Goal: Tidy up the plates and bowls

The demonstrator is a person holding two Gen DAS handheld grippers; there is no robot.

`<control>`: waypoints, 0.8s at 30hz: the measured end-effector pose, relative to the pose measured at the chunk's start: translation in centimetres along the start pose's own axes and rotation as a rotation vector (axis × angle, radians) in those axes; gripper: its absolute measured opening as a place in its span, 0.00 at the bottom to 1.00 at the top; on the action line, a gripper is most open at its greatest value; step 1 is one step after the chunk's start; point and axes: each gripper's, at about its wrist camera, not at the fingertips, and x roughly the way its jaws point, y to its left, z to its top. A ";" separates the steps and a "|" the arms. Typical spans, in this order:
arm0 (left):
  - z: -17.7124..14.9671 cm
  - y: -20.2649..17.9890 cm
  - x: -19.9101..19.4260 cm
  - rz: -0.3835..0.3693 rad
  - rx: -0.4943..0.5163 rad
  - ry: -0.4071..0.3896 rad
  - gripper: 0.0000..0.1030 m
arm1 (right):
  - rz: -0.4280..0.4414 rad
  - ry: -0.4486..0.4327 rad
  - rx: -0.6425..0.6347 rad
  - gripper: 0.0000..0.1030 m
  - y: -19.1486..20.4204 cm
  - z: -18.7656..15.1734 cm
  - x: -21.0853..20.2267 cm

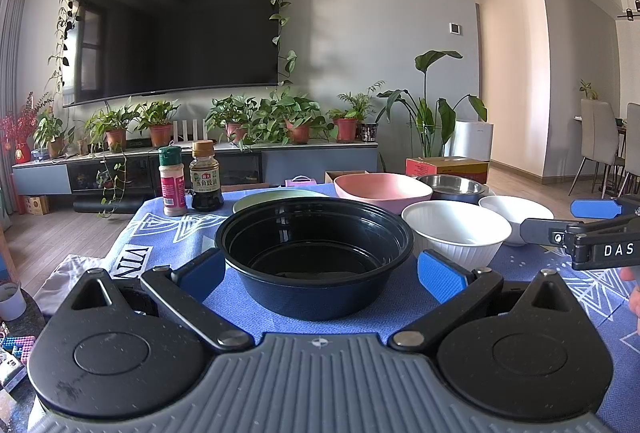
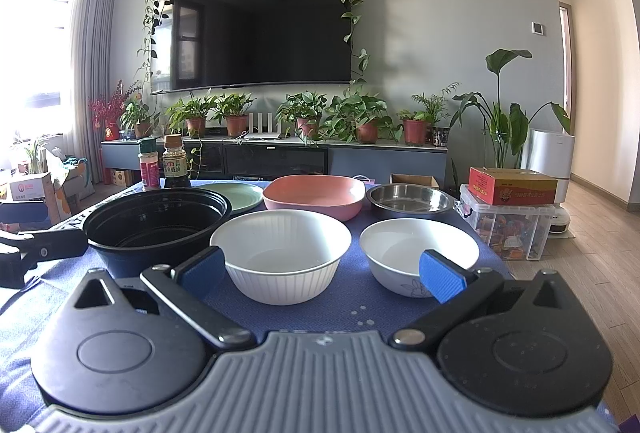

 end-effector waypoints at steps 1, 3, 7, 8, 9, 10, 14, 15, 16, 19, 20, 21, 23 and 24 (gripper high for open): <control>0.0 0.0 0.0 -0.001 0.000 -0.002 1.00 | 0.000 -0.001 0.000 1.00 0.0 0.0 0.0; 0.0 0.0 -0.1 -0.002 -0.002 -0.006 1.00 | 0.003 -0.002 0.001 1.00 0.0 0.0 0.0; -0.1 0.3 -0.3 -0.007 -0.024 -0.022 1.00 | 0.009 -0.007 0.002 1.00 0.0 -0.1 0.0; -0.1 0.5 -0.4 -0.010 -0.032 -0.026 1.00 | 0.015 -0.007 0.001 1.00 0.1 -0.1 0.1; -0.1 0.7 -0.4 -0.012 -0.041 -0.025 1.00 | 0.025 -0.007 0.001 1.00 0.2 -0.2 -0.1; -0.1 0.8 -0.4 -0.011 -0.046 -0.019 1.00 | 0.041 -0.008 0.003 1.00 0.2 -0.3 -0.1; 0.2 1.7 0.1 -0.013 -0.085 0.008 0.93 | 0.094 -0.016 0.026 1.00 0.9 0.1 -0.1; 0.3 2.2 0.1 -0.011 -0.105 0.008 0.91 | 0.114 -0.018 0.053 1.00 0.9 0.3 -0.1; 0.5 2.6 0.3 -0.006 -0.125 0.005 0.87 | 0.132 -0.018 0.076 1.00 0.9 0.5 -0.1; 1.2 3.9 0.7 0.016 -0.164 0.000 0.77 | 0.211 -0.004 0.172 1.00 1.1 1.0 0.2; 1.5 4.4 0.9 0.025 -0.166 0.002 0.73 | 0.239 0.007 0.202 1.00 1.2 1.1 0.3; 1.8 4.8 1.2 0.034 -0.165 0.005 0.71 | 0.263 0.019 0.228 1.00 1.6 1.1 0.6; 2.2 5.8 1.8 0.045 -0.182 0.017 0.64 | 0.311 0.047 0.288 1.00 2.4 0.9 1.0; 2.4 6.6 2.5 0.044 -0.211 0.034 0.61 | 0.335 0.063 0.322 1.00 2.8 0.7 1.3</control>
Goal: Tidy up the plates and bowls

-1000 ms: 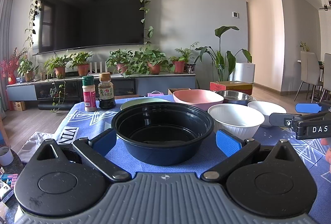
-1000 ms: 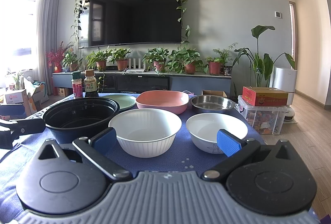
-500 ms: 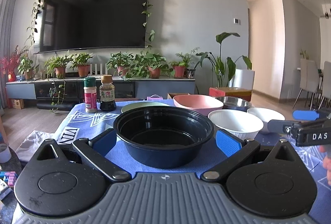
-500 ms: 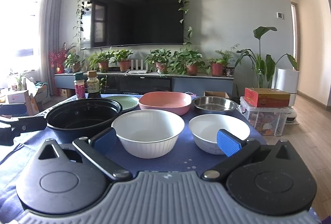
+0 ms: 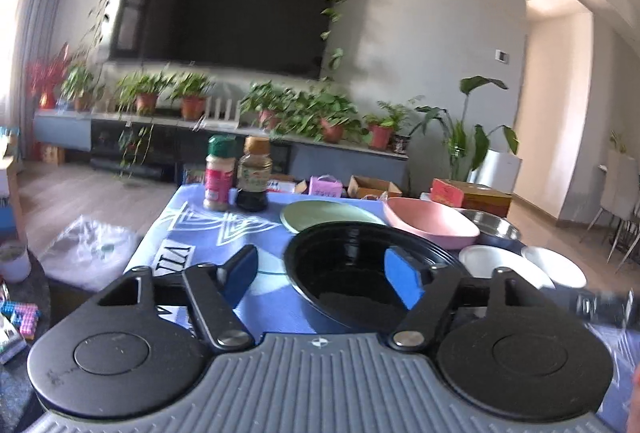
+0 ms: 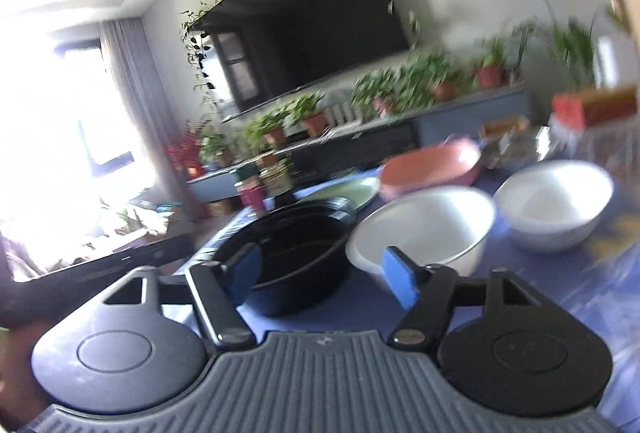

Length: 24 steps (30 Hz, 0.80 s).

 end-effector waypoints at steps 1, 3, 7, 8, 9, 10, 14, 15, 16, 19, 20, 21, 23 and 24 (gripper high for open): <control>0.2 0.6 0.6 -0.006 -0.028 0.019 0.55 | 0.021 0.016 0.036 1.00 0.3 -0.2 0.5; 0.4 2.0 2.0 -0.019 -0.085 0.062 0.48 | 0.036 0.039 0.072 0.97 1.0 -0.7 1.2; 0.4 3.2 4.4 -0.010 -0.124 0.118 0.42 | 0.000 0.062 0.092 0.88 2.1 -0.7 2.2; 0.4 3.4 4.7 -0.013 -0.132 0.125 0.41 | -0.008 0.065 0.100 0.85 2.1 -0.7 2.4; 0.5 3.5 5.0 -0.015 -0.136 0.132 0.40 | -0.019 0.068 0.111 0.81 2.2 -0.6 2.5; 0.5 3.5 5.2 -0.014 -0.138 0.138 0.40 | -0.028 0.073 0.117 0.79 2.0 -0.6 2.9; 0.4 3.3 6.3 -0.025 -0.139 0.169 0.39 | -0.043 0.081 0.157 0.78 1.5 -0.9 3.7; 0.3 3.2 6.5 -0.028 -0.137 0.177 0.38 | -0.047 0.083 0.166 0.78 1.4 -0.9 3.7; 0.2 3.2 6.6 -0.031 -0.133 0.184 0.35 | -0.052 0.085 0.176 0.78 1.3 -0.8 3.8; 0.0 2.6 6.7 -0.037 -0.113 0.201 0.18 | -0.050 0.085 0.193 0.76 1.2 -0.9 3.7; 0.0 2.5 6.6 -0.029 -0.102 0.196 0.15 | -0.046 0.084 0.191 0.76 1.3 -0.9 3.6; 0.0 2.4 6.4 -0.023 -0.093 0.189 0.13 | -0.049 0.079 0.188 0.76 1.5 -0.9 3.4; 0.1 2.4 5.8 -0.025 -0.098 0.176 0.11 | -0.054 0.066 0.174 0.74 1.6 -0.8 3.0; 0.2 2.5 5.3 -0.025 -0.101 0.163 0.10 | -0.053 0.058 0.169 0.72 1.7 -0.7 2.8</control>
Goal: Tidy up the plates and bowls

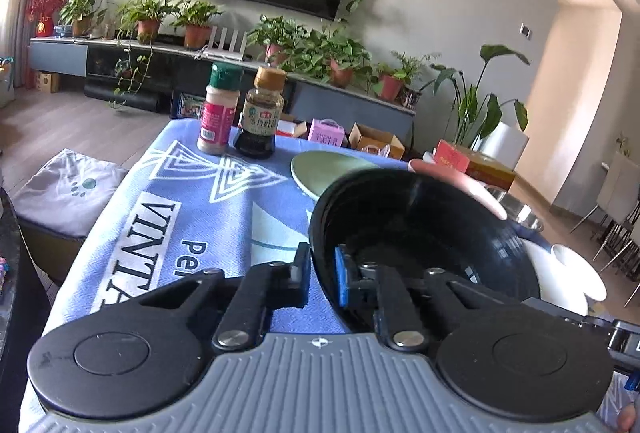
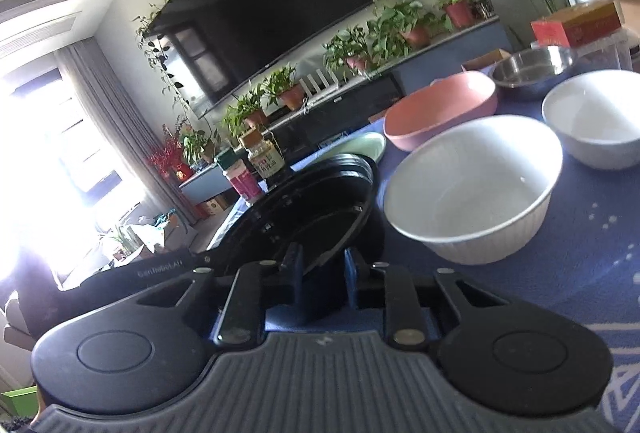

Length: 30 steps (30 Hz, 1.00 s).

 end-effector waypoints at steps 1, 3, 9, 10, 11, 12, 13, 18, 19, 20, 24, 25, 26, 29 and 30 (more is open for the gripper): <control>0.0 -0.1 -0.5 0.000 0.000 -0.011 0.10 | 0.000 -0.007 -0.004 0.71 0.2 0.3 -0.2; 0.1 -0.2 -1.8 0.005 0.003 -0.031 0.10 | 0.008 -0.012 -0.009 0.70 0.3 0.3 -0.6; -1.0 -0.1 -5.6 0.005 -0.022 -0.039 0.11 | 0.040 -0.006 -0.015 0.70 1.3 0.2 -2.3; -1.2 -0.3 -6.2 0.004 -0.025 -0.040 0.12 | 0.044 -0.008 -0.030 0.70 1.6 0.2 -2.7; -1.5 -0.4 -7.0 0.008 -0.023 -0.040 0.12 | 0.047 -0.011 -0.042 0.70 1.9 0.2 -3.2; -1.8 -0.6 -7.7 0.010 -0.019 -0.044 0.12 | 0.047 -0.012 -0.051 0.70 2.3 0.3 -3.6; -2.0 -0.8 -8.3 0.011 -0.016 -0.046 0.12 | 0.046 -0.009 -0.071 0.70 2.6 0.2 -4.1; -3.1 -2.3 -11.2 -0.021 -0.018 -0.049 0.12 | 0.059 0.003 -0.104 0.70 2.4 0.2 -6.1; -3.4 -2.7 -11.8 -0.029 -0.014 -0.052 0.12 | 0.060 0.005 -0.099 0.70 2.2 0.2 -6.7; -3.6 -3.2 -12.5 -0.036 -0.007 -0.057 0.12 | 0.058 0.004 -0.097 0.70 2.0 0.1 -7.2; -4.4 -5.0 -14.5 -0.066 0.017 -0.076 0.12 | 0.043 -0.006 -0.110 0.70 1.6 0.0 -9.5; -4.6 -5.4 -14.9 -0.074 0.020 -0.077 0.13 | 0.036 -0.009 -0.114 0.70 1.5 0.0 -10.1; -4.7 -5.7 -15.3 -0.081 0.024 -0.077 0.13 | 0.030 -0.012 -0.115 0.70 1.6 0.1 -10.6; -5.5 -6.5 -16.1 -0.110 0.024 -0.067 0.14 | 0.018 -0.029 -0.109 0.70 1.5 0.2 -12.1; -5.8 -6.7 -16.4 -0.116 0.025 -0.063 0.14 | 0.013 -0.039 -0.113 0.70 1.5 0.2 -12.6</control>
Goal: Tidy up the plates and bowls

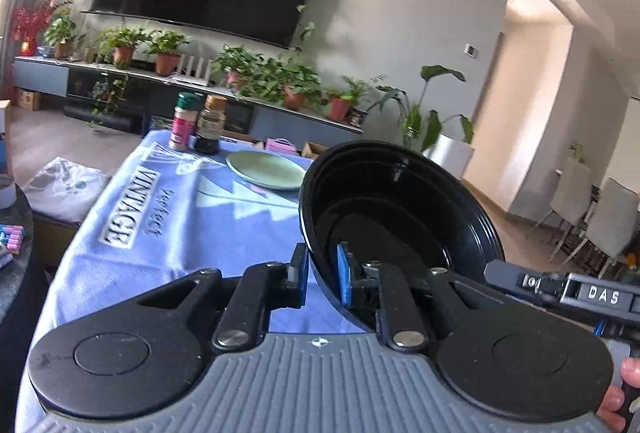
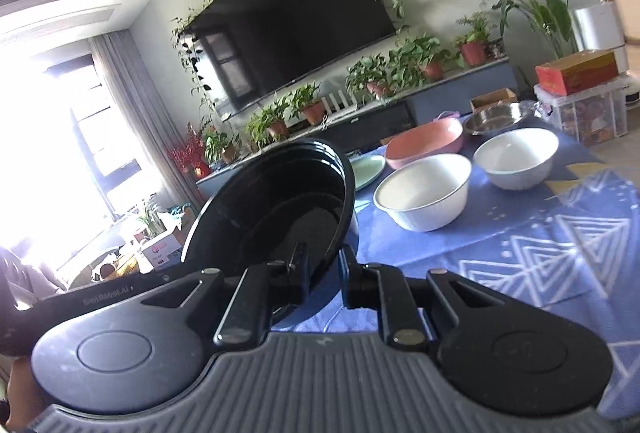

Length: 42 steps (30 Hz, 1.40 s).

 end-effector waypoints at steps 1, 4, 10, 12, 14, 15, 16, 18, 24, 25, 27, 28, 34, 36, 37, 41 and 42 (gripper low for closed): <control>-0.3 -0.2 -0.2 -0.004 -0.002 0.004 0.14 | -0.006 -0.004 -0.002 0.70 -0.1 0.1 -0.4; -1.3 -0.8 -0.6 -0.015 -0.012 0.018 0.14 | -0.016 -0.003 0.012 0.71 -0.4 -0.2 -1.3; -3.0 -1.4 -0.9 -0.019 -0.020 0.048 0.14 | -0.051 0.020 0.014 0.71 -1.7 -2.2 -1.5; -3.3 -1.5 -0.7 -0.019 -0.021 0.064 0.14 | -0.060 0.035 0.032 0.71 -2.2 -2.9 -1.4; -3.7 -1.5 -0.5 -0.019 -0.023 0.079 0.14 | -0.071 0.046 0.045 0.71 -2.7 -3.5 -1.1; -3.8 -1.4 -0.3 -0.017 -0.025 0.087 0.14 | -0.074 0.048 0.047 0.71 -3.0 -3.9 -1.2; -4.1 -1.5 -0.2 -0.017 -0.027 0.093 0.15 | -0.078 0.052 0.049 0.71 -3.2 -4.1 -1.0; -4.4 -1.4 0.0 -0.017 -0.034 0.105 0.15 | -0.084 0.054 0.051 0.71 -3.4 -4.3 -1.0; -4.7 -1.3 0.3 -0.020 -0.047 0.123 0.15 | -0.087 0.066 0.058 0.72 -3.8 -4.5 -0.9; -4.7 -1.3 0.3 -0.021 -0.048 0.125 0.16 | -0.087 0.068 0.057 0.72 -3.8 -4.6 -0.9; -4.8 -1.3 0.4 -0.020 -0.048 0.128 0.16 | -0.090 0.072 0.054 0.73 -3.8 -4.7 -0.9; -4.8 -1.3 0.5 -0.021 -0.050 0.130 0.16 | -0.092 0.073 0.052 0.73 -3.8 -4.7 -0.9; -4.5 -0.7 0.2 0.002 -0.062 0.111 0.39 | -0.093 0.051 0.043 1.00 -3.4 -4.7 -1.1; -4.2 -0.3 -0.1 0.012 -0.061 0.102 0.41 | -0.112 0.019 0.020 1.00 -3.1 -4.6 -1.5; -4.0 -0.2 -0.2 0.016 -0.061 0.096 0.44 | -0.120 0.000 0.007 1.00 -2.8 -4.4 -1.7; -2.6 0.6 -0.9 0.034 -0.064 0.056 0.54 | -0.145 -0.073 -0.046 1.00 -2.3 -3.5 -2.5; -2.0 0.7 -1.1 0.039 -0.057 0.041 0.56 | -0.147 -0.090 -0.065 1.00 -2.1 -3.1 -2.8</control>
